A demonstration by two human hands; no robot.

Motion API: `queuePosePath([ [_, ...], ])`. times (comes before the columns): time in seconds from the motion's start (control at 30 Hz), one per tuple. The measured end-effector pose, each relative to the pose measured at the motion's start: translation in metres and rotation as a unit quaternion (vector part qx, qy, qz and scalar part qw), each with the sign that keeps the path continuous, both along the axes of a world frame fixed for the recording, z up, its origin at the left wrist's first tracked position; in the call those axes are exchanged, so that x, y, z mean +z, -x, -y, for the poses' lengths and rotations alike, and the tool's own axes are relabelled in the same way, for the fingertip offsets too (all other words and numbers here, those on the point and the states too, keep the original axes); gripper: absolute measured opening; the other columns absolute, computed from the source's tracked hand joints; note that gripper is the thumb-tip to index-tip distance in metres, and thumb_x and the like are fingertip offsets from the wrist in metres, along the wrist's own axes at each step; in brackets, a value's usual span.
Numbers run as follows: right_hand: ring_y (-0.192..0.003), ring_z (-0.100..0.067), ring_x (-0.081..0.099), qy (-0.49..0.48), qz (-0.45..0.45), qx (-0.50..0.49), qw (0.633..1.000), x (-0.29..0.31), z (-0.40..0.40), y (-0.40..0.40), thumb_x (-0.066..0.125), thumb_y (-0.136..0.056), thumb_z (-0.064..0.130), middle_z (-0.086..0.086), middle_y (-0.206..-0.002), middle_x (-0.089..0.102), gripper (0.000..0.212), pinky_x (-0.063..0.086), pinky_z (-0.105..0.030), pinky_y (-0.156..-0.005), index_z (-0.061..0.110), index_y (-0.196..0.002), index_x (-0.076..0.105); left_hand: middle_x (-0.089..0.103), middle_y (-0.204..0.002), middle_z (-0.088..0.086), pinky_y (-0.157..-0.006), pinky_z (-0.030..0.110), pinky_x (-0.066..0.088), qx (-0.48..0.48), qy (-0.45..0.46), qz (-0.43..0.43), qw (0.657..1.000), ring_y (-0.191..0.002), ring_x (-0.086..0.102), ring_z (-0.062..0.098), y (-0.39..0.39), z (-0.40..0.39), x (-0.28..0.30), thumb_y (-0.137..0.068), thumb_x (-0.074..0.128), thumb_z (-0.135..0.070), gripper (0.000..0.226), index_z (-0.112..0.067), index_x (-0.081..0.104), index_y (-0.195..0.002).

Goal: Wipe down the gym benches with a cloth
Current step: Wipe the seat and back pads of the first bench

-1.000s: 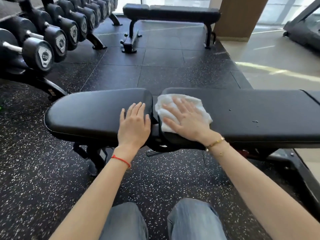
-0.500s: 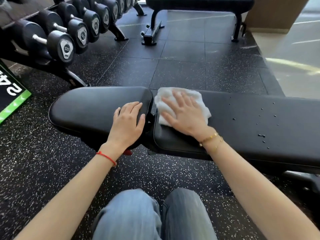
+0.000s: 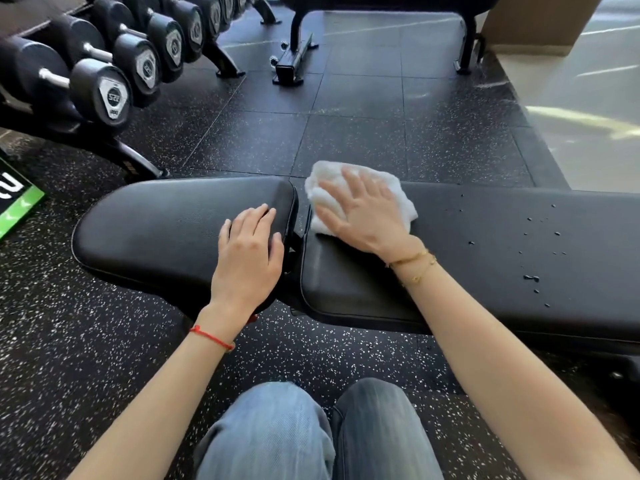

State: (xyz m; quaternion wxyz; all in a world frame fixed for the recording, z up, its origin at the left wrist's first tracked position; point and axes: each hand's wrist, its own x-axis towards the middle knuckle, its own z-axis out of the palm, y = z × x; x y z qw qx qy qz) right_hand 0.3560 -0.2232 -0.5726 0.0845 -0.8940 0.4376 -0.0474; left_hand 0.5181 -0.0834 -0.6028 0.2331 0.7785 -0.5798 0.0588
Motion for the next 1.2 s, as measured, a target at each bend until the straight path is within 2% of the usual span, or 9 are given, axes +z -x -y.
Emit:
queuePosePath([
  [0.17,-0.153,-0.019,-0.001,0.017,0.018,0.076,0.997,-0.003,-0.054,0.045,0.01,-0.089,0.071,0.006,-0.166,0.004,0.067,-0.004,-0.039,-0.121,0.049,-0.153,0.016,0.05,-0.148,0.006,-0.12,0.05,0.024,-0.002,0.0,-0.004,1.0,-0.14,0.041,0.024,0.0,-0.003,0.001,-0.098,0.037,-0.031,0.051,-0.009,0.053,-0.141],
  [0.27,-0.153,-0.018,-0.002,-0.009,0.015,0.014,1.0,-0.001,-0.034,0.064,0.012,-0.087,0.075,0.006,-0.166,0.004,0.071,-0.003,-0.04,-0.123,0.049,-0.153,0.014,0.049,-0.149,0.006,-0.121,0.049,0.023,-0.004,-0.001,-0.005,1.0,-0.141,0.04,0.024,0.001,-0.004,0.002,-0.098,0.037,-0.031,0.051,-0.009,0.052,-0.142],
  [0.4,-0.152,-0.024,0.001,-0.009,-0.006,-0.057,0.998,0.002,0.0,0.039,0.025,-0.098,0.064,-0.002,-0.166,0.004,0.062,-0.001,-0.043,-0.122,0.043,-0.155,0.012,0.049,-0.15,0.007,-0.121,0.049,0.022,-0.005,-0.003,-0.004,1.0,-0.142,0.04,0.024,0.001,-0.004,0.002,-0.098,0.036,-0.032,0.052,-0.009,0.051,-0.143],
  [0.53,-0.152,-0.026,-0.001,0.009,-0.019,0.004,1.0,0.002,-0.036,0.025,0.017,-0.097,0.065,-0.002,-0.167,0.001,0.061,-0.002,-0.044,-0.121,0.046,-0.154,0.008,0.049,-0.15,0.007,-0.121,0.048,0.022,-0.001,-0.003,-0.002,1.0,-0.141,0.04,0.024,0.002,-0.004,0.002,-0.098,0.036,-0.033,0.052,-0.01,0.052,-0.142],
  [0.67,-0.153,-0.02,-0.006,0.008,0.013,0.065,0.998,0.004,-0.089,0.064,0.001,-0.087,0.07,0.004,-0.166,0.0,0.07,-0.009,-0.037,-0.121,0.049,-0.153,0.008,0.049,-0.15,0.006,-0.121,0.048,0.022,-0.003,-0.003,-0.006,1.0,-0.142,0.04,0.023,0.001,-0.005,0.002,-0.098,0.035,-0.033,0.052,-0.01,0.052,-0.142],
  [0.83,-0.153,-0.019,-0.001,0.008,-0.02,-0.068,0.997,0.001,-0.058,0.109,0.004,-0.085,0.073,0.004,-0.166,0.004,0.074,-0.005,-0.036,-0.121,0.046,-0.154,0.006,0.049,-0.15,0.007,-0.121,0.049,0.023,-0.005,0.0,-0.006,1.0,-0.142,0.04,0.023,0.001,-0.006,0.001,-0.099,0.034,-0.033,0.052,-0.01,0.053,-0.142],
  [0.93,-0.152,-0.023,0.002,0.002,-0.027,-0.119,0.992,0.006,-0.021,0.092,0.022,-0.098,0.063,0.0,-0.166,0.006,0.063,0.001,-0.042,-0.121,0.042,-0.155,0.007,0.048,-0.151,0.007,-0.121,0.049,0.023,-0.006,-0.005,-0.001,1.0,-0.143,0.039,0.023,0.001,-0.006,0.001,-0.099,0.033,-0.034,0.054,-0.01,0.052,-0.142],
  [1.03,-0.152,-0.025,0.004,0.006,-0.015,-0.087,0.996,0.004,-0.023,0.055,0.024,-0.099,0.061,-0.002,-0.166,0.006,0.06,0.005,-0.045,-0.12,0.043,-0.155,0.009,0.048,-0.151,0.007,-0.121,0.048,0.023,-0.006,-0.006,0.001,1.0,-0.143,0.038,0.023,0.001,-0.006,0.0,-0.099,0.032,-0.035,0.054,-0.01,0.052,-0.143],
  [1.2,-0.153,-0.021,-0.002,0.009,0.004,0.046,0.999,0.002,-0.078,0.06,0.003,-0.088,0.07,0.004,-0.166,0.003,0.069,-0.003,-0.04,-0.123,0.049,-0.154,0.01,0.048,-0.151,0.006,-0.121,0.049,0.024,-0.007,-0.009,0.009,1.0,-0.143,0.039,0.023,0.0,-0.006,0.0,-0.099,0.032,-0.035,0.054,-0.01,0.052,-0.143],
])
